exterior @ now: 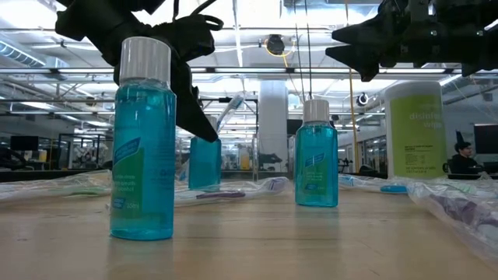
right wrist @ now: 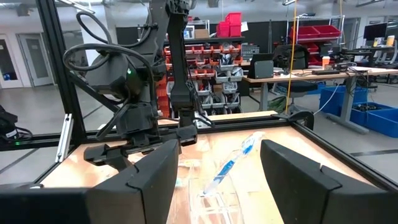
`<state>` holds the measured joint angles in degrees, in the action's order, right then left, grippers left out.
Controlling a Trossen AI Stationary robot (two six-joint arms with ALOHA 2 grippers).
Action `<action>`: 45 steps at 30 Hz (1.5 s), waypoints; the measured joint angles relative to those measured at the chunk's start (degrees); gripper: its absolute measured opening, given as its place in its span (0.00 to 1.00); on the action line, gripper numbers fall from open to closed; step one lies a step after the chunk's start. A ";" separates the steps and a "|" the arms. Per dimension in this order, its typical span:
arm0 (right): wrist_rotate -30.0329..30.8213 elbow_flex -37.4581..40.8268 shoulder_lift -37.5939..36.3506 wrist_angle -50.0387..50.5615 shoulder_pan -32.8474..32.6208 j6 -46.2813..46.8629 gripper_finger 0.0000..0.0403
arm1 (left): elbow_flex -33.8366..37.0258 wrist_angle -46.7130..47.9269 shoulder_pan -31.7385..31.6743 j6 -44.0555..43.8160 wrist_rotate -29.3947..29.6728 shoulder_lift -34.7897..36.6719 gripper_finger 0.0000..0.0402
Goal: Pick & Place toothbrushing station
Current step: Put the top blue mouthwash into the transparent organizer
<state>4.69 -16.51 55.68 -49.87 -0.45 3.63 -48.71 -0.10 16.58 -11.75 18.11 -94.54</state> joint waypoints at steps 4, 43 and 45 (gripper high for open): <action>0.00 0.00 0.00 -0.02 -0.01 -0.01 0.55 | 0.00 -0.02 0.00 0.01 -0.01 0.00 0.61; -0.02 0.00 0.02 -0.03 0.00 0.01 0.53 | -8.02 2.65 -0.99 -3.39 0.09 0.02 0.28; 0.00 0.00 0.02 -0.02 -0.02 0.01 0.53 | -10.83 5.67 -1.77 -3.41 1.28 0.04 0.28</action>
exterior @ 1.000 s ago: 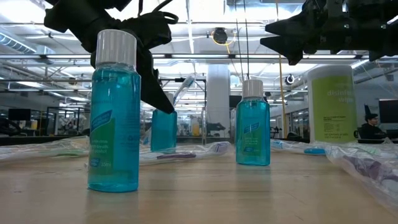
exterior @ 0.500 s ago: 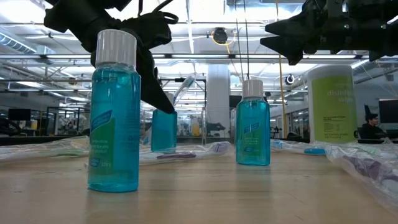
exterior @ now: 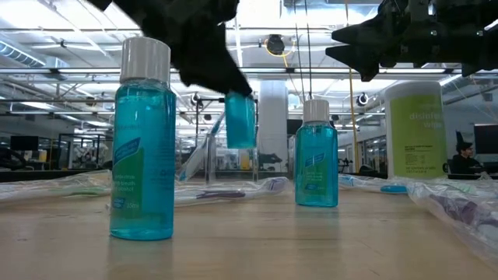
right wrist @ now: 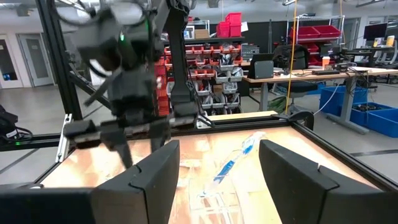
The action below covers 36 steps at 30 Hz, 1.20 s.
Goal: Pick & Place toothbrushing station
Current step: Put the top blue mouthwash into the transparent organizer
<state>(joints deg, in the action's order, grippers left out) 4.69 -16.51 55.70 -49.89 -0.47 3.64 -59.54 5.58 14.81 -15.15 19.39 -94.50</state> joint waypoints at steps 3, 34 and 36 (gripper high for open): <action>0.00 0.00 0.00 0.00 0.01 0.06 0.53 | -4.44 5.32 -1.35 -0.03 1.49 0.00 0.28; 0.00 0.00 0.00 3.00 0.00 3.20 0.53 | -0.66 10.83 -9.75 -20.62 10.41 -0.94 0.28; 0.00 0.00 0.00 2.99 0.00 3.19 0.53 | -0.65 10.27 -9.75 -22.70 11.46 -0.91 0.28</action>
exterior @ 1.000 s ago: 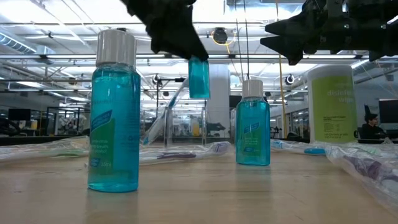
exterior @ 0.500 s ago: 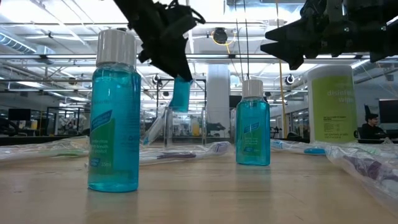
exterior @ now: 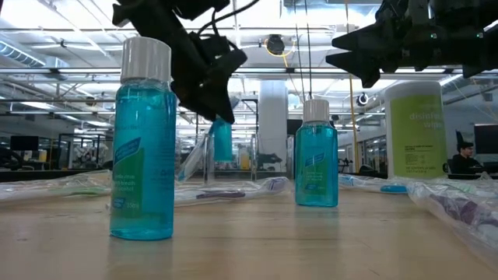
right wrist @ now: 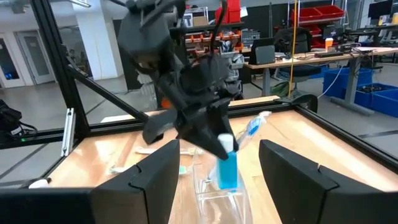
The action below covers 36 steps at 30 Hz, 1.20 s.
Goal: Pick & Place toothbrushing station
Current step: Put the top blue mouthwash into the transparent organizer
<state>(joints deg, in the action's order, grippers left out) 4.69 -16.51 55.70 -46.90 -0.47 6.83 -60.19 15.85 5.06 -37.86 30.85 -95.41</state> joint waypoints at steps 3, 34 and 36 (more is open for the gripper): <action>0.02 0.02 0.00 -1.06 0.00 -0.11 0.53 | 0.03 0.28 -0.07 -2.69 0.68 -0.79 0.28; 0.00 0.02 0.00 -2.58 0.02 -1.97 0.53 | -0.01 -1.17 0.15 2.18 -0.23 -5.10 0.28; 0.00 0.02 0.00 -2.58 0.02 -1.95 0.53 | -0.01 -1.17 0.11 2.34 -0.60 -5.10 0.28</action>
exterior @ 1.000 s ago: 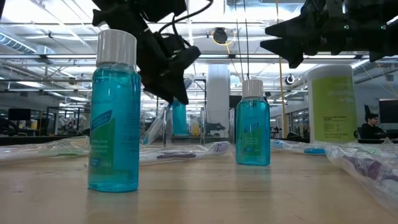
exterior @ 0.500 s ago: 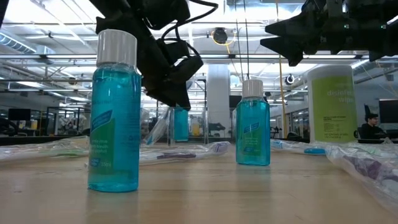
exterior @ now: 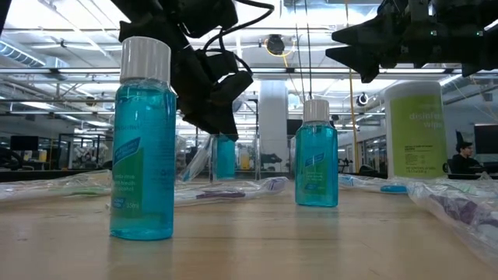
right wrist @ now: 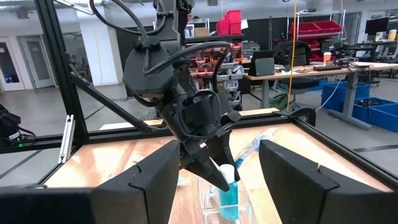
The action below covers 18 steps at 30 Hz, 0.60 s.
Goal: Pick & Place toothbrushing station
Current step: Put the top blue mouthwash into the transparent organizer
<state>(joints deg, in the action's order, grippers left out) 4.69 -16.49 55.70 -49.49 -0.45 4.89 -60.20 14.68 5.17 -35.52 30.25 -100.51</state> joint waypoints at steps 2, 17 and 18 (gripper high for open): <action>0.00 0.00 0.00 0.01 0.00 0.00 0.53 | 0.00 -0.02 -0.02 0.49 -0.27 0.02 0.28; 0.00 0.00 0.00 0.01 0.00 0.00 0.53 | 0.00 -1.45 0.00 1.32 -0.42 0.04 0.55; 0.00 0.00 0.00 0.01 0.00 -0.01 0.53 | 0.00 -1.26 0.00 1.43 -0.53 0.35 0.55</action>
<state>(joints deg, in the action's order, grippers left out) 4.69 -16.49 55.70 -49.47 -0.45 4.87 -60.20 13.42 5.17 -34.09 29.72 -100.16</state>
